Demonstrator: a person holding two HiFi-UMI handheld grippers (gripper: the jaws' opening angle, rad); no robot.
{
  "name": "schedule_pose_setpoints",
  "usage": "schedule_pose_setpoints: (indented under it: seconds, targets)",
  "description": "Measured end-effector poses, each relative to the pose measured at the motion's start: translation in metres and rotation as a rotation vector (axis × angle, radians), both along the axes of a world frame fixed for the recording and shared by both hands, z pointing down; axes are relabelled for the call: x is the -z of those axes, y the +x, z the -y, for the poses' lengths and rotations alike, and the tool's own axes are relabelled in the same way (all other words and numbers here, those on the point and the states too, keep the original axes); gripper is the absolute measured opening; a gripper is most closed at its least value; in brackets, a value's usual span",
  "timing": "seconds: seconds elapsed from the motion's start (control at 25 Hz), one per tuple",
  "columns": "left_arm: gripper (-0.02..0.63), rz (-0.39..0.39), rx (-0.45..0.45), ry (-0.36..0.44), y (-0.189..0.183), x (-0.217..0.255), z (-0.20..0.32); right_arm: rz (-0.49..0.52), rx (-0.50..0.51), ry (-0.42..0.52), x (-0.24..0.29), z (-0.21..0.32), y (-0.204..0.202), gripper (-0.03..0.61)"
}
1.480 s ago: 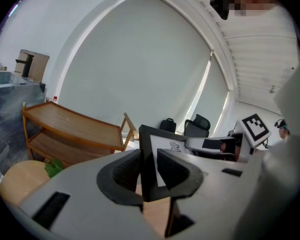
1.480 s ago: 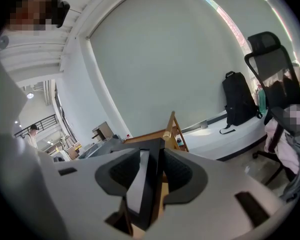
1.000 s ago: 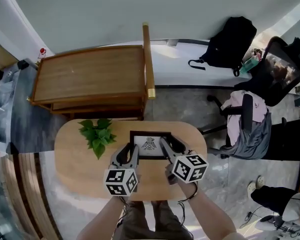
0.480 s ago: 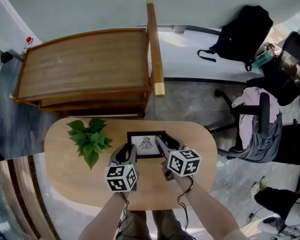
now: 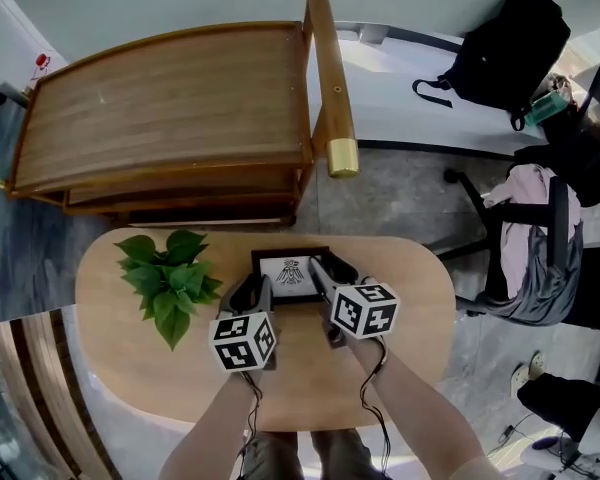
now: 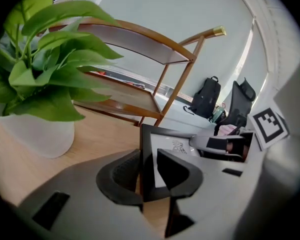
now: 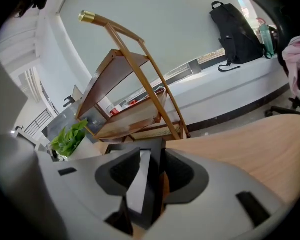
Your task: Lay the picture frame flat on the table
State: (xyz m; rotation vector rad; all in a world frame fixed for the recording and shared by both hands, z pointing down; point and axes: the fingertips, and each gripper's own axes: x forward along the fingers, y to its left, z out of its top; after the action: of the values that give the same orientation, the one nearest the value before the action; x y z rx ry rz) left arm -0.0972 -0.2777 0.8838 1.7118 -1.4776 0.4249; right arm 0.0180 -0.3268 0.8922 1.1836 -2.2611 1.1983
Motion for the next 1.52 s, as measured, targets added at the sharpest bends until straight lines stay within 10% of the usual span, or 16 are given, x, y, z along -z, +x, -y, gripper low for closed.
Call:
schedule_pose_setpoints:
  seconds: [0.6,0.92,1.52]
  targets:
    - [0.095,0.026,0.062,-0.029,-0.024,-0.021,-0.014,-0.306,0.230,0.093,-0.022,0.002,-0.045,0.197]
    - [0.161,0.039,0.061,-0.049,-0.026,-0.001,-0.028,-0.252,0.194,0.092,0.001,-0.001,-0.038,0.201]
    - [0.087,0.116,-0.100,0.121,-0.025,0.195,-0.055,-0.261,0.239,0.163,0.189,-0.041,-0.010,0.073]
